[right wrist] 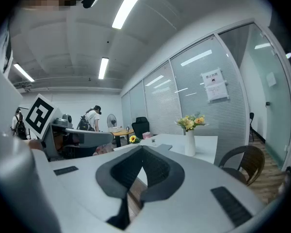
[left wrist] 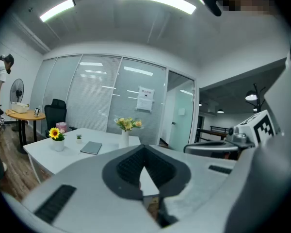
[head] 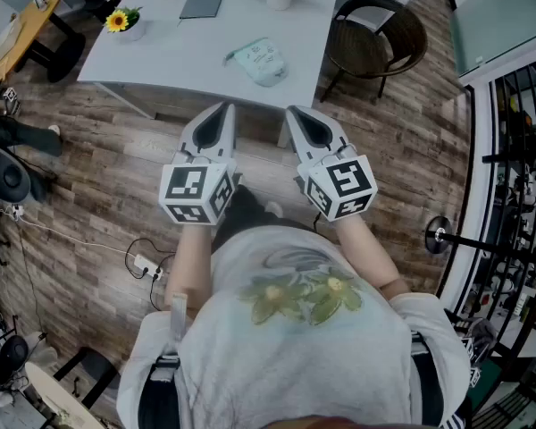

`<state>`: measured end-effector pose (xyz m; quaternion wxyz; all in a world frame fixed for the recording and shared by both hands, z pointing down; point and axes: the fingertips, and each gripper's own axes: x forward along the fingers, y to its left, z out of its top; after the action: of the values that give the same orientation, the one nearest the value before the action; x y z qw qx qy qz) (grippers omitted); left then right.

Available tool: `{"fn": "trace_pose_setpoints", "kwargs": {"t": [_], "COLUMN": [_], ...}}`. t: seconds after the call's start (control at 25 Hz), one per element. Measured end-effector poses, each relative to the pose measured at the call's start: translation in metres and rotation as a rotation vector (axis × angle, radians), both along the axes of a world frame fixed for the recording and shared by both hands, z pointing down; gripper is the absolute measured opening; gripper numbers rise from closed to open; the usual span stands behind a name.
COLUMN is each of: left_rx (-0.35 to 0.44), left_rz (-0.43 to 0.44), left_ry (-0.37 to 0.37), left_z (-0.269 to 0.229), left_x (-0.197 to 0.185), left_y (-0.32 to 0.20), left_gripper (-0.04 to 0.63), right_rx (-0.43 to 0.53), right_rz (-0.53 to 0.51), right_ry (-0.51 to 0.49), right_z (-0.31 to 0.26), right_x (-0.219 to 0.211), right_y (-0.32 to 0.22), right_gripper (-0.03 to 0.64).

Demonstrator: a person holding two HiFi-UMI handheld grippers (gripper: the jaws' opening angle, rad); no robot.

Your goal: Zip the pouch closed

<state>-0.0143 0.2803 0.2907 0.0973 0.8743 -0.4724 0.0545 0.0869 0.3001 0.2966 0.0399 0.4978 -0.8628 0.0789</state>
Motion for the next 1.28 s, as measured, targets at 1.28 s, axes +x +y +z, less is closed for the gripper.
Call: {"fn": "trace_pose_setpoints", "kwargs": {"t": [1.28], "left_rx": [-0.112], "left_rz": [0.023], "left_ry": [-0.093], "left_z": [0.045], "left_x": [0.003], "left_y": [-0.114], "left_gripper": [0.147], "right_rx": [-0.128], "right_rz": [-0.140], "right_ry": [0.043], "right_z": [0.034], "right_x": [0.004], "right_y": [-0.110], "right_gripper": [0.132]}}
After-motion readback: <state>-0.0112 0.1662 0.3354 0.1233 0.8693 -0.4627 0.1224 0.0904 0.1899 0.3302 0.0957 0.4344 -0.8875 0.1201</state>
